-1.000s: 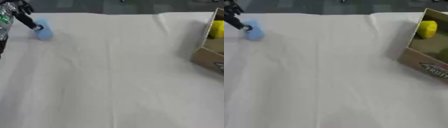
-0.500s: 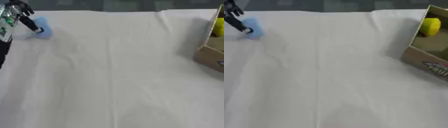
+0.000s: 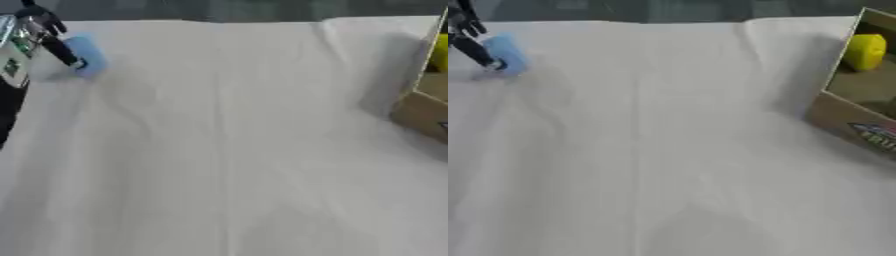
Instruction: Pick up the objects with one hand, pass them to the other hand, and then place them into the box on the other side of the table.
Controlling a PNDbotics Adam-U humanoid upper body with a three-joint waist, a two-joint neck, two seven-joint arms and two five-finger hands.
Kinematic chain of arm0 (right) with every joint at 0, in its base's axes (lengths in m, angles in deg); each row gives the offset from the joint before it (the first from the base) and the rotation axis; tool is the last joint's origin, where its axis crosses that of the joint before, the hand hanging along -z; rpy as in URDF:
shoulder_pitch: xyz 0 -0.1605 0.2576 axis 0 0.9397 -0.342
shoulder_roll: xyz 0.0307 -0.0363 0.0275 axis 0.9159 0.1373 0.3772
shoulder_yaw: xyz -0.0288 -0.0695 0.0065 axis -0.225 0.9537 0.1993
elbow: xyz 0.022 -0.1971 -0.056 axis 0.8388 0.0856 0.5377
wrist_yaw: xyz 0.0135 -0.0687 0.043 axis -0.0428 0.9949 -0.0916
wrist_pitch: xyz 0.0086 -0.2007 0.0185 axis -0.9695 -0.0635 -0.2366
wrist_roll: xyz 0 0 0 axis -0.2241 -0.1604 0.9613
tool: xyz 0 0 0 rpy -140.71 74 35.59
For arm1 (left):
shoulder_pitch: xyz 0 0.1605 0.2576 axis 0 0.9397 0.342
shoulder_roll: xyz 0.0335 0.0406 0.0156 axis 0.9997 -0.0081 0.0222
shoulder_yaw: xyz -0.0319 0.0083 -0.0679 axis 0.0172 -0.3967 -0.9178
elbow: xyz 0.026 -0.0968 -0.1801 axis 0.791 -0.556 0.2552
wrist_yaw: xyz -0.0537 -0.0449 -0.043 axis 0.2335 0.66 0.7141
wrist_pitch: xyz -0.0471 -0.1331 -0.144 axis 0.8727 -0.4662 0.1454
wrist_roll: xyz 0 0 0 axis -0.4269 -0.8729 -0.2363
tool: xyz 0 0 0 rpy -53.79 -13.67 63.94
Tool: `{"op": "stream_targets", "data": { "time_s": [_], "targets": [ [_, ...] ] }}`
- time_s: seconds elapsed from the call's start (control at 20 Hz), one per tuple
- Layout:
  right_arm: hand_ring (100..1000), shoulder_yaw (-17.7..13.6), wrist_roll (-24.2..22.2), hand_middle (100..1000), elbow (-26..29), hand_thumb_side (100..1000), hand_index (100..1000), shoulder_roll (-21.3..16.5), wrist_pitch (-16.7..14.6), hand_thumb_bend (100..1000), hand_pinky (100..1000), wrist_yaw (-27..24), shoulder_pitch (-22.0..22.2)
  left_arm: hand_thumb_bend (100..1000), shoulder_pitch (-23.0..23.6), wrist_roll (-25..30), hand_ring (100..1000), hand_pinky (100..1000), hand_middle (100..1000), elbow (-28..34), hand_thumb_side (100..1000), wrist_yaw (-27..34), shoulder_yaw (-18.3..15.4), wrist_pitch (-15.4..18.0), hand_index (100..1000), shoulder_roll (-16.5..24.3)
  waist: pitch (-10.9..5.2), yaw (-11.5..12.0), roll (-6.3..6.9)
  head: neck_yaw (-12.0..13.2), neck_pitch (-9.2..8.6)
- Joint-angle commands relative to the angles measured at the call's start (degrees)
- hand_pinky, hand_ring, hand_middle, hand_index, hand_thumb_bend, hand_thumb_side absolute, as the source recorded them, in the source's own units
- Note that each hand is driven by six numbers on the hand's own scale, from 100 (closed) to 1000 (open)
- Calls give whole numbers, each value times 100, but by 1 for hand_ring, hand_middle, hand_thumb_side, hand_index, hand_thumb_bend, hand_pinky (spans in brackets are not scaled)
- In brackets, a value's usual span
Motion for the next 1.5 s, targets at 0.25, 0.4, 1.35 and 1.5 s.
{"op": "stream_targets", "data": {
  "time_s": [0.25,0.4,1.35,1.5],
  "targets": [
    [790,-73,-43,879,32,605,886,-115,-8,100,981,56,-88,475,-47,-87,859,860,758,-37,100,214,-81,-21,811,179,15,-60,80,70,-89],
    [791,-74,-55,880,28,606,886,-109,-7,100,981,54,-85,453,-44,-79,841,844,724,-61,100,219,-72,-36,780,172,18,-64,87,67,-76],
    [791,-72,-63,882,2,590,887,-144,-2,100,981,-49,-45,338,-53,-225,650,737,505,539,100,421,189,110,565,204,-224,30,45,-45,107],
    [791,-70,-50,882,-5,587,887,-157,5,100,981,-77,-23,318,-21,-136,636,728,495,787,100,533,284,177,556,247,-295,83,23,-59,151]
  ]
}}
